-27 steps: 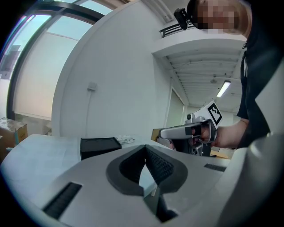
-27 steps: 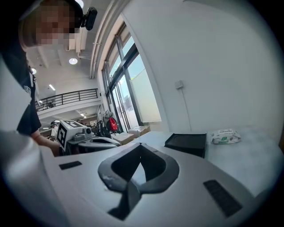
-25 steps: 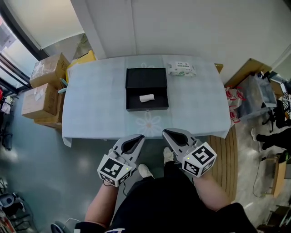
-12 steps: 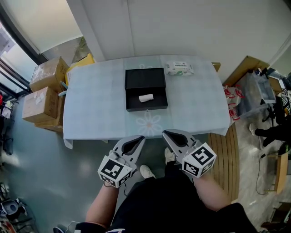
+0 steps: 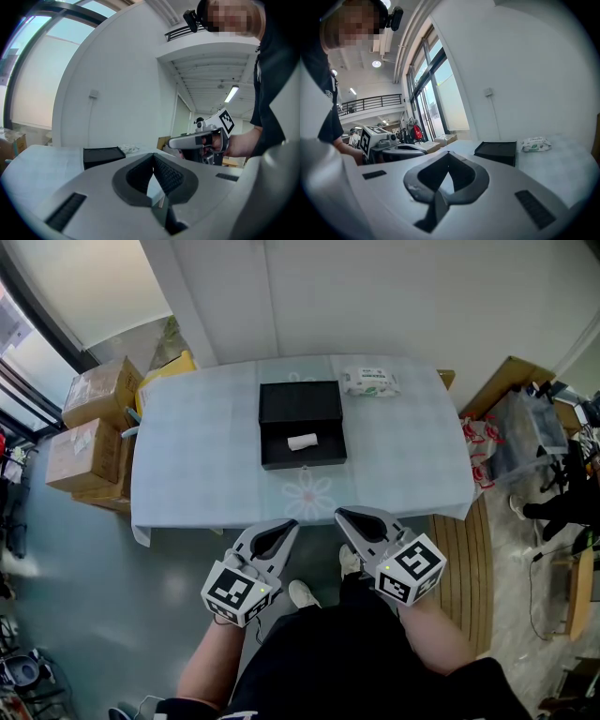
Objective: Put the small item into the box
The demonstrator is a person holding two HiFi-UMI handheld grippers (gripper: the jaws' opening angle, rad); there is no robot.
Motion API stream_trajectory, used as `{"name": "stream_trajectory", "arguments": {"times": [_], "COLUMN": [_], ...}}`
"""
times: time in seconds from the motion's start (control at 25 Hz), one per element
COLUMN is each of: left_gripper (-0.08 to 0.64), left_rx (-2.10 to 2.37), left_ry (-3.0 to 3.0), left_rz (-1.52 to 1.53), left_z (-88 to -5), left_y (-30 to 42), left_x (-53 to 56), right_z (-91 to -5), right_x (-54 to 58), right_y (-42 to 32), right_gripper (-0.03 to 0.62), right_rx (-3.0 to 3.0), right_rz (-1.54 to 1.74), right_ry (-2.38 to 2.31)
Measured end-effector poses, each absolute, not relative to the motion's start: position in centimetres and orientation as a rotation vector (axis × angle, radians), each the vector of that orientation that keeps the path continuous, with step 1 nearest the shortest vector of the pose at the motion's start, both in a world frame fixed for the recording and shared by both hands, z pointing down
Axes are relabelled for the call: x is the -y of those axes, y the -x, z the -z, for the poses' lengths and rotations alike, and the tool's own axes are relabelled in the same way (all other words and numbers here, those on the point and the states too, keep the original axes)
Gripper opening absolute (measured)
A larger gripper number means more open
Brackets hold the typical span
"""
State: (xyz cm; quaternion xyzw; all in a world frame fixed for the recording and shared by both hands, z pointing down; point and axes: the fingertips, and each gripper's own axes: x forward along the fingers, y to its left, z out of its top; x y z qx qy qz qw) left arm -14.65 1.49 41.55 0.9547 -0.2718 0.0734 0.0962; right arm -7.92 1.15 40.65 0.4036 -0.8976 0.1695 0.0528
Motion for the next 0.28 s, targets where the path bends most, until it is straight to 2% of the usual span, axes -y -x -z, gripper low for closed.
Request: {"name": "stream_trajectory", "arguments": {"times": [0.28], "left_gripper": [0.008], "left_rx": [0.806], "left_ry": [-2.828], "left_rz": [-0.218], "left_z": [-41.79], "left_y": [14.7], "left_x": [-1.21], "right_z": [-40.84], "right_x": [-0.86], "right_y": [7.95], "right_gripper": [0.009], "right_rx": [2.729], "right_rz": [-0.513], "right_ry": [-1.224]}}
